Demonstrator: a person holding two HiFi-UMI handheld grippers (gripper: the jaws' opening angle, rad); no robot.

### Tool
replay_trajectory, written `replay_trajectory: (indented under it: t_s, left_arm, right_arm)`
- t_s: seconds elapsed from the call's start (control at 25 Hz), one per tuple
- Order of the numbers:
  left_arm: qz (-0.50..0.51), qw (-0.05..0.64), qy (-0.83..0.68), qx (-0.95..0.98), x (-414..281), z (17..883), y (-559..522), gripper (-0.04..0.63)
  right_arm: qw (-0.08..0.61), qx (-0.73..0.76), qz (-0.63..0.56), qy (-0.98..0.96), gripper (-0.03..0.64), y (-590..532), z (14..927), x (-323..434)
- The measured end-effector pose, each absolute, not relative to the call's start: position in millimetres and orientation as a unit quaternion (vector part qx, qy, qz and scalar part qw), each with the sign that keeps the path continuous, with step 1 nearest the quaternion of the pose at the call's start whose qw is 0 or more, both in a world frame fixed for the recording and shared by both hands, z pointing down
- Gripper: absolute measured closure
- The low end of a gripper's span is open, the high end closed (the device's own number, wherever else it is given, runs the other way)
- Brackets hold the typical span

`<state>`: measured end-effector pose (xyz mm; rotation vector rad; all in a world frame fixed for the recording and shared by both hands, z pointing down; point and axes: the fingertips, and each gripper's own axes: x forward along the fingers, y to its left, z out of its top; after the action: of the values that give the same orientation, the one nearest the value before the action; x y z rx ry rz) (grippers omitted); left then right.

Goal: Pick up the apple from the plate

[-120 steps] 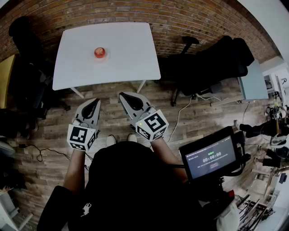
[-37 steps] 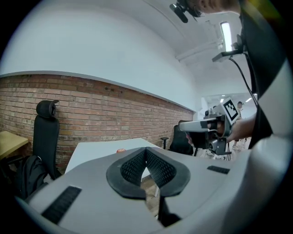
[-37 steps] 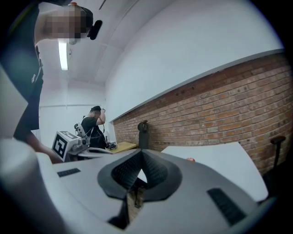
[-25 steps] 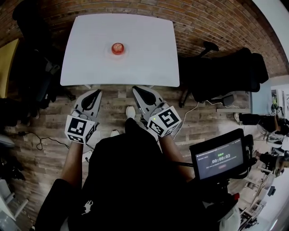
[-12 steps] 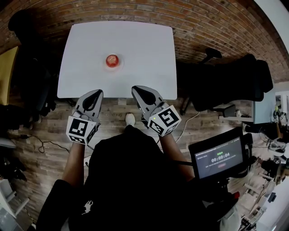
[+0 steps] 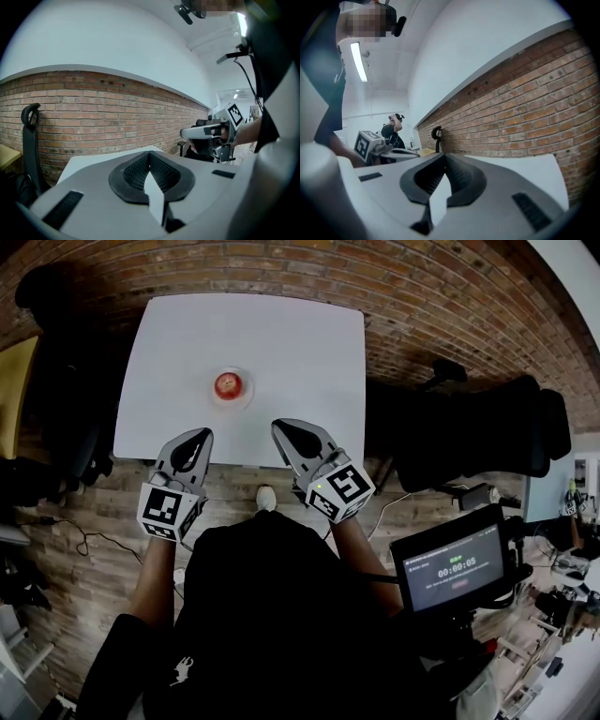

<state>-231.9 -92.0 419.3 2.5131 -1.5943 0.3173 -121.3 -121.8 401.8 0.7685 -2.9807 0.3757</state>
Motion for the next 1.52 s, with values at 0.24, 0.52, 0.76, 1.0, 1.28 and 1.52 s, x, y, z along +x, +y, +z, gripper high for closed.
replay_trajectory:
  t_s: [0.24,0.52,0.76,1.0,1.28,1.52]
  left_arm:
    - [0.110,0.079,-0.538,0.832,-219.5,422.2,-116.0,0.589]
    - [0.116,0.089,-0.551,0.822,-210.8,431.4,-117.0,0.589]
    - [0.122,0.085,-0.560,0.815,-212.0,430.2,-111.2,0.589]
    - [0.129,0.079,-0.567,0.810,-222.3,422.0,-107.2,0.589]
    - [0.127,0.078,-0.564,0.812,-224.0,421.6,-116.1,0.589]
    - [0.125,0.081,-0.555,0.818,-227.2,424.3,-131.2,0.589]
  right_arm:
    - [0.027,0.232,0.124,-0.964,0.614,-146.3,406.8,-114.4]
    - [0.026,0.214,0.131,-0.968,0.614,-155.1,415.1,-109.2]
    - [0.021,0.203,0.135,-0.970,0.614,-152.7,419.3,-111.1]
    - [0.012,0.196,0.132,-0.972,0.614,-152.5,411.9,-120.3]
    - [0.015,0.207,0.140,-0.968,0.614,-154.9,417.3,-115.9]
    - [0.019,0.212,0.138,-0.967,0.614,-164.2,415.7,-122.4]
